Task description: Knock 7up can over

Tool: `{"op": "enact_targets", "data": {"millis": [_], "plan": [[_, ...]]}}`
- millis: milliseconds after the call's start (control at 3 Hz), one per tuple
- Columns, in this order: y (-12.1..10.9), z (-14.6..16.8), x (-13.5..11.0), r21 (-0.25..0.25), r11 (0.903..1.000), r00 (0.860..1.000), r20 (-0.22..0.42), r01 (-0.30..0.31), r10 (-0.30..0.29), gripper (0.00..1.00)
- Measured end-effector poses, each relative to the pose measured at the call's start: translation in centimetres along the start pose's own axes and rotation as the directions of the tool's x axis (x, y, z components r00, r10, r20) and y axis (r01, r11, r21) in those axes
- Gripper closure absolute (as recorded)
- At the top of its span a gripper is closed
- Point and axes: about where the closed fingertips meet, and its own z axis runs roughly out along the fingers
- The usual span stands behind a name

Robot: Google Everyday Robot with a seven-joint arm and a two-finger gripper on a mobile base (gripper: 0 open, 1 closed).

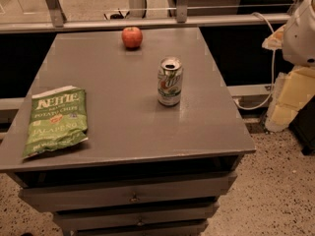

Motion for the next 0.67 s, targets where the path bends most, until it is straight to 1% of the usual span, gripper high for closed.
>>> {"op": "enact_targets", "data": {"millis": [333, 667], "plan": [[-0.07, -0.03, -0.05, -0.002, 1.0, 1.0, 0.008, 0.001, -0.001, 0.0], [-0.61, -0.24, -0.43, -0.015, 0.9998, 0.998, 0.062, 0.009, -0.008, 0.0]]}}
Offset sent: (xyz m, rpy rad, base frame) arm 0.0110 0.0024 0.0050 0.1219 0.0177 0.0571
